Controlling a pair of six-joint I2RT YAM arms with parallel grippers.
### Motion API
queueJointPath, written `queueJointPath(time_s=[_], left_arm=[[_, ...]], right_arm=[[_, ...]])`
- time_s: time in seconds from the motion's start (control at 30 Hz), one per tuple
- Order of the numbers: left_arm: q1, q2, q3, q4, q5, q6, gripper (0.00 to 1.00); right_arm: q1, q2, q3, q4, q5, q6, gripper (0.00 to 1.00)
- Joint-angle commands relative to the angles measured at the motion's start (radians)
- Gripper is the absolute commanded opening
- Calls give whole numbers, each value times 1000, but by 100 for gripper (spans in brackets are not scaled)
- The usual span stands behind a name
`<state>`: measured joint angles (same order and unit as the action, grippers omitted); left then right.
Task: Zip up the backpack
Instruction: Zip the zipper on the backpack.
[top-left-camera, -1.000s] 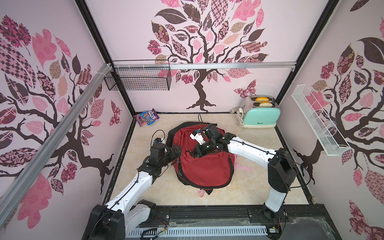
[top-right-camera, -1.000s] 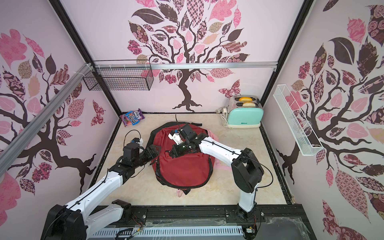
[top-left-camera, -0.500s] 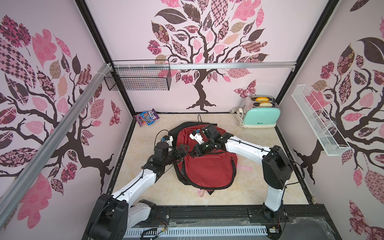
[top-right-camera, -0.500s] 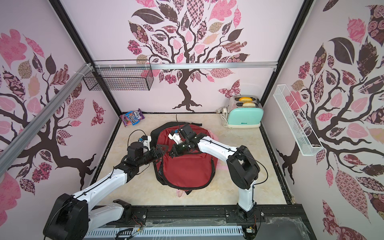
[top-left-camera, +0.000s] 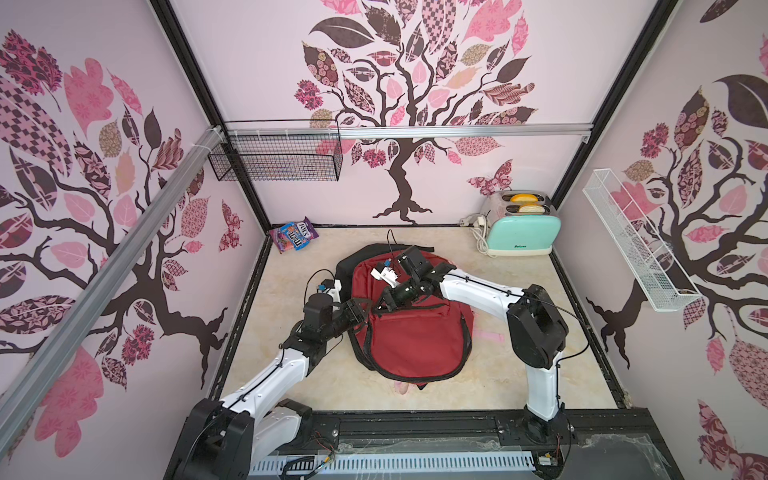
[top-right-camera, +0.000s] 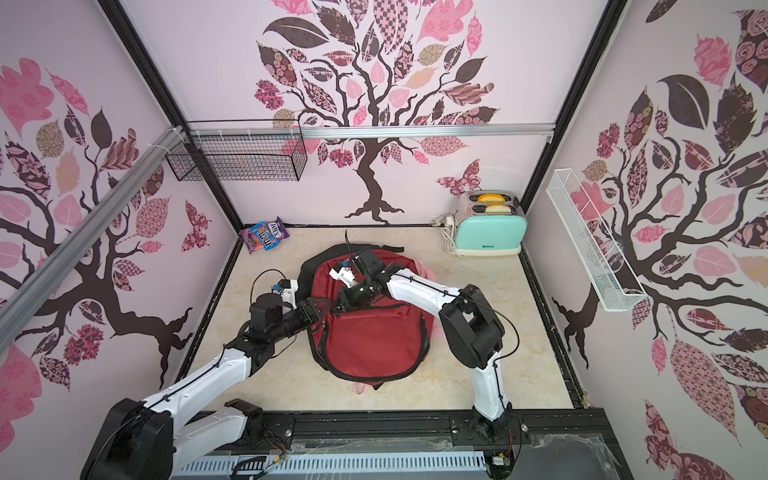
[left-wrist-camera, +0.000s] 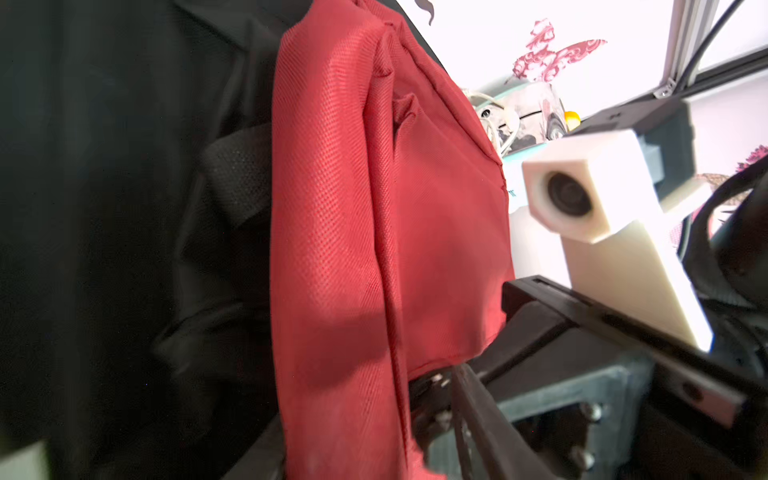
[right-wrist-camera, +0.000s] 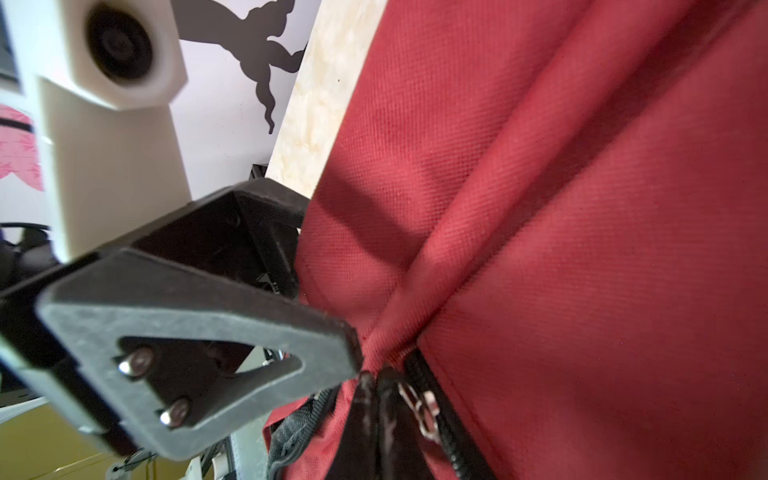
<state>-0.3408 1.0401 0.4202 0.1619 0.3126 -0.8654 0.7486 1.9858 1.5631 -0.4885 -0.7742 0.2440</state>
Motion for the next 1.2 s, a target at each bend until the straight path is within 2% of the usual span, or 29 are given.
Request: queueJointPath(time_s=[0.0,0.17,0.5,0.7,0.97,1.17], left_arm=[[-5,-97,-23,-109,-47,0,58],[-7,-158,-9,-179,-113,6,70],[-22,-51,5,-113,-87,5,72],[-41,-14,-9,-18,-29,-7,74],[-91,70,-21,161,43,-35,75],[-99,151,-14,226,71,-49,68]], right_arm=[[18,-7,60,5,-60,-29,0],[17,-67,-1,-72,26,-81,0],[-3,-121,-63,-198,255,-95,0],[-3,-92,-58,-177,266,-84,0],[-3,-43,-62,-116,214,-70,0],[-3,-30,-70,-80,166,-67,0]])
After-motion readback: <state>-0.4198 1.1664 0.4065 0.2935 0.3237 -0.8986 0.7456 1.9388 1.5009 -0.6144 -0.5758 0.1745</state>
